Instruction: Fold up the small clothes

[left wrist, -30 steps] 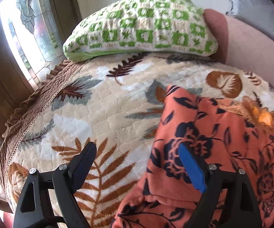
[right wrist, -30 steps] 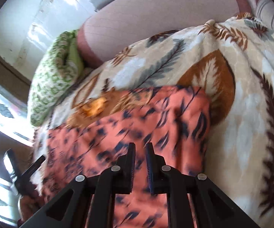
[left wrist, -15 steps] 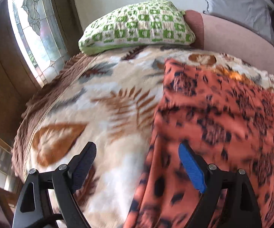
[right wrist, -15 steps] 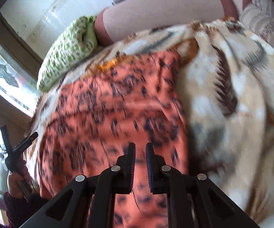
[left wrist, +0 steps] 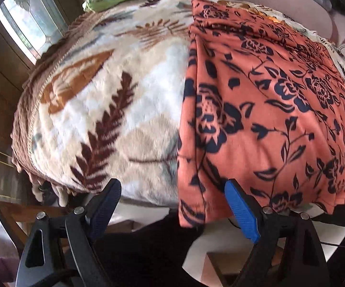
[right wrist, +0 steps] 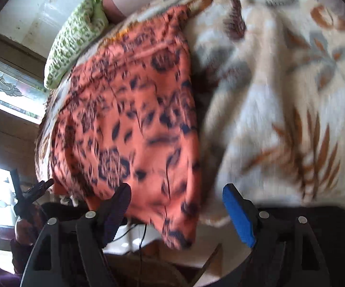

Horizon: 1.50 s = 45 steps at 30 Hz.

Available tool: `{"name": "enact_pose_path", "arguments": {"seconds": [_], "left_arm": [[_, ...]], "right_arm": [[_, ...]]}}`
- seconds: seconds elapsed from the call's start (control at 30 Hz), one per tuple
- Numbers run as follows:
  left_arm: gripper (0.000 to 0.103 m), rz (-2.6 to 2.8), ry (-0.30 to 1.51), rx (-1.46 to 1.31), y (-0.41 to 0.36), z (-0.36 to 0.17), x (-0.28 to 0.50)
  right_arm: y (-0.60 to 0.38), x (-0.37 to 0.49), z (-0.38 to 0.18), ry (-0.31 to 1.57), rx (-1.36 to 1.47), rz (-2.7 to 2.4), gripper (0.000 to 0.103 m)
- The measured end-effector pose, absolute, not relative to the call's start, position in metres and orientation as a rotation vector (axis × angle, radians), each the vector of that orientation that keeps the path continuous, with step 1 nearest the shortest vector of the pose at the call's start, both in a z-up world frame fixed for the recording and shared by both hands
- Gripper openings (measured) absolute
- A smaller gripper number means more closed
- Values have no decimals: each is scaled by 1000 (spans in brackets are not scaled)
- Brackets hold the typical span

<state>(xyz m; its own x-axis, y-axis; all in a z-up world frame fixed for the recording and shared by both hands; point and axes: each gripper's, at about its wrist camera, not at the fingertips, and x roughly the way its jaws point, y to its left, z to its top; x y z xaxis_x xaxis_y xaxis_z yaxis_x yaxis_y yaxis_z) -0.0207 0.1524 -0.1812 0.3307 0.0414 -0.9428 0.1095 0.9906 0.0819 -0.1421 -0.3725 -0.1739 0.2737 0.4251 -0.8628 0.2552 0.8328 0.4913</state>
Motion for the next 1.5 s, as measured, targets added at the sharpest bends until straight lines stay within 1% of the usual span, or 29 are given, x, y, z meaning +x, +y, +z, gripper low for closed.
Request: {"name": "enact_pose_path", "arguments": {"seconds": [0.13,0.17,0.27,0.33,0.37,0.4,0.43,0.47,0.5,0.53,0.57,0.6,0.63,0.67,0.7,0.73,0.77,0.93,1.17,1.33,1.5], "left_arm": [[89,-81,1276,-34,168,-181,-20],[89,-88,1289,-75,171,-182,-19],[89,-98,1295,-135,176,-185,-18],[87,-102,1284,-130,176,-187,-18],[77,-114,1281,-124,174,-190,-18],[60,-123,1289,-125,174,-194,-18],[50,-134,1303,-134,172,-198,-17],[36,-158,1323,-156,171,-205,-15],[33,-176,1332,-170,171,-208,-15],[33,-183,1335,-176,173,-212,-16],[32,-183,1332,-180,173,-213,-16],[29,-189,1329,-187,175,-212,-17],[26,-199,1327,-191,177,-211,-17],[21,-207,1328,-195,179,-211,-17],[17,-216,1332,-205,185,-211,-18],[16,-224,1335,-216,189,-209,-18],[14,-233,1335,-226,191,-206,-18],[12,-321,1300,-289,202,-180,-20],[12,-442,1177,-370,203,-120,-6],[12,-485,1091,-400,197,-81,33],[11,-491,1012,-400,175,-54,94]], "right_arm": [[-372,-153,-190,1327,682,119,79],[-372,-154,-194,1336,698,115,76],[-371,-153,-208,1374,751,106,72],[-370,-153,-212,1377,771,105,70],[-370,-152,-214,1378,784,105,69],[-370,-151,-216,1380,799,105,67],[-369,-149,-219,1386,805,105,65],[-368,-147,-222,1395,812,104,60],[-366,-147,-224,1403,817,104,54],[-365,-146,-225,1406,820,104,50],[-364,-146,-226,1408,819,102,43],[-362,-146,-226,1410,809,99,38],[-361,-146,-225,1410,797,97,38],[-360,-147,-224,1407,789,101,35],[-358,-146,-220,1403,785,121,22],[-355,-146,-217,1400,780,135,18],[-352,-145,-212,1393,773,154,16],[-347,-138,-179,1311,816,278,14],[-353,-113,-138,1157,895,362,13],[-369,-79,-116,1062,883,333,13],[-398,-32,-106,992,902,271,13]]}}
